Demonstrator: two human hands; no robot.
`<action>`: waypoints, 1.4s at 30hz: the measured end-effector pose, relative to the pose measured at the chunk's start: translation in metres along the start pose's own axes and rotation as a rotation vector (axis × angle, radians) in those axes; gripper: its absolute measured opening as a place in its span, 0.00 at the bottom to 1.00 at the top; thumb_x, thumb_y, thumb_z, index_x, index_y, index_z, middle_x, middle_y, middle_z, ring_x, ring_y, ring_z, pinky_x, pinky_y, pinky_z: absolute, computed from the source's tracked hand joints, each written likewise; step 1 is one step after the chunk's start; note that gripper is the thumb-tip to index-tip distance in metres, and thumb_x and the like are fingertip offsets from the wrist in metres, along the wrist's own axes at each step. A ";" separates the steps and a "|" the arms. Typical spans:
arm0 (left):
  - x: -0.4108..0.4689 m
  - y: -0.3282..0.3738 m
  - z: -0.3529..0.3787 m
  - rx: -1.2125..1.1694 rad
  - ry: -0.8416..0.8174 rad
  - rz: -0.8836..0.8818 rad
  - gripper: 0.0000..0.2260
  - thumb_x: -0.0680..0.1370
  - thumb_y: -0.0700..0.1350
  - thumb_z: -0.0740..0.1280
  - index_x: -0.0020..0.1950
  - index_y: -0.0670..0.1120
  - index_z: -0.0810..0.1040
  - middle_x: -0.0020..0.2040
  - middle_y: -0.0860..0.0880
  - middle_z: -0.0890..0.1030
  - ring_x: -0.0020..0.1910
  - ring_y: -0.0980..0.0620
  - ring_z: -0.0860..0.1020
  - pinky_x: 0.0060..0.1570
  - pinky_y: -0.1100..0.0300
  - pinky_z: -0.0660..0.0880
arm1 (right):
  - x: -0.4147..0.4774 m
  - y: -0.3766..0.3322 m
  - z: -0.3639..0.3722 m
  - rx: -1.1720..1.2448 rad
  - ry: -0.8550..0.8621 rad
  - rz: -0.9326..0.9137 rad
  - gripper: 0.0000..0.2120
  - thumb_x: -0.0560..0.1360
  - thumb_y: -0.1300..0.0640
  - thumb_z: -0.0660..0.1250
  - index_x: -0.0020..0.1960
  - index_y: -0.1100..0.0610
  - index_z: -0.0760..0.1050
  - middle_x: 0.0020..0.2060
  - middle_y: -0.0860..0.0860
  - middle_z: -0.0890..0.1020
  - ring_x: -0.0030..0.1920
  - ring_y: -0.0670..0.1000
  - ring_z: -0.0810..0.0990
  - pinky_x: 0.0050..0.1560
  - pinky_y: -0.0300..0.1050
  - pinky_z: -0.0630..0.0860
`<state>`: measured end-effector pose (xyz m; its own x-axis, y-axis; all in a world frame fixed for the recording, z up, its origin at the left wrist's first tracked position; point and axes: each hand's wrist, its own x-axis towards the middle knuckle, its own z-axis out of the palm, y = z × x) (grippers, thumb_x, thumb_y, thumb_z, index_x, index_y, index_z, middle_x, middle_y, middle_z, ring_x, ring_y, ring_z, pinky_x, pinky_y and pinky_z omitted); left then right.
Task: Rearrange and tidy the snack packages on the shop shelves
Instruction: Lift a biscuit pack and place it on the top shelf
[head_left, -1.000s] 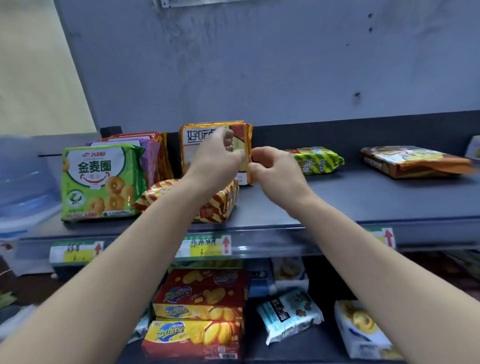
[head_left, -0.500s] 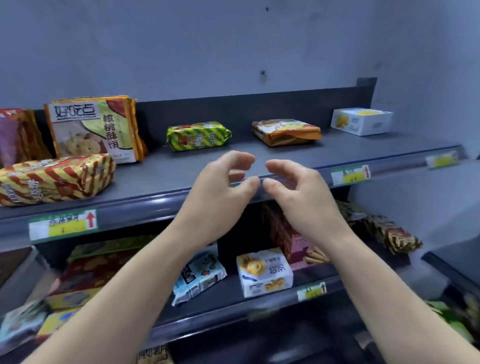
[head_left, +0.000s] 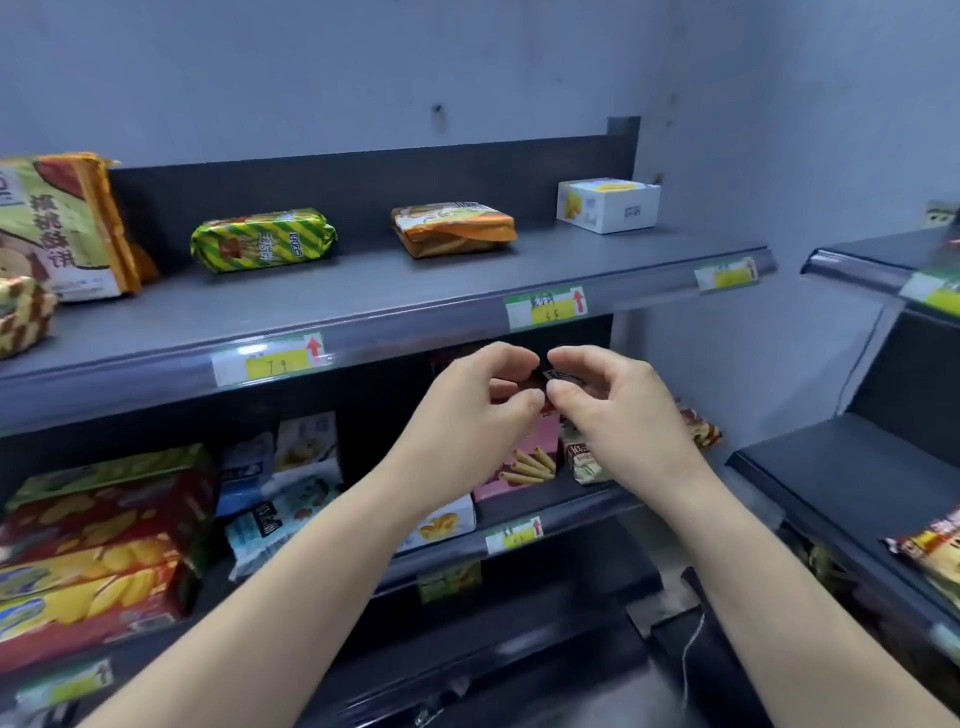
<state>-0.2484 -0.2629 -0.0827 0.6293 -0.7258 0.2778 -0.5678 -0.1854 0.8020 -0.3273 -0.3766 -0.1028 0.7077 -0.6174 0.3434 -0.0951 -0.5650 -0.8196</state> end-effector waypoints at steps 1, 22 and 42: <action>0.001 0.002 0.004 -0.001 0.001 -0.004 0.12 0.77 0.40 0.66 0.61 0.46 0.77 0.54 0.52 0.81 0.52 0.55 0.79 0.56 0.59 0.76 | 0.001 0.002 -0.003 -0.001 0.001 -0.006 0.15 0.75 0.60 0.66 0.61 0.54 0.77 0.56 0.47 0.81 0.58 0.46 0.78 0.63 0.45 0.73; 0.125 0.020 -0.065 0.067 0.310 0.047 0.09 0.77 0.41 0.65 0.56 0.48 0.77 0.47 0.54 0.80 0.35 0.64 0.75 0.28 0.75 0.68 | 0.141 -0.043 -0.020 0.003 0.025 -0.210 0.14 0.77 0.58 0.64 0.63 0.53 0.76 0.54 0.43 0.78 0.56 0.41 0.74 0.55 0.32 0.65; 0.253 -0.020 -0.115 0.214 0.409 -0.096 0.12 0.78 0.40 0.64 0.61 0.44 0.76 0.55 0.50 0.79 0.51 0.55 0.75 0.43 0.67 0.69 | 0.313 -0.037 0.023 -0.032 -0.039 -0.237 0.17 0.77 0.58 0.64 0.66 0.58 0.73 0.62 0.52 0.78 0.62 0.50 0.75 0.58 0.39 0.70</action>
<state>-0.0167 -0.3668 0.0323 0.8175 -0.3861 0.4273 -0.5661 -0.4027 0.7192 -0.0863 -0.5364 0.0247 0.7395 -0.4444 0.5056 0.0550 -0.7087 -0.7034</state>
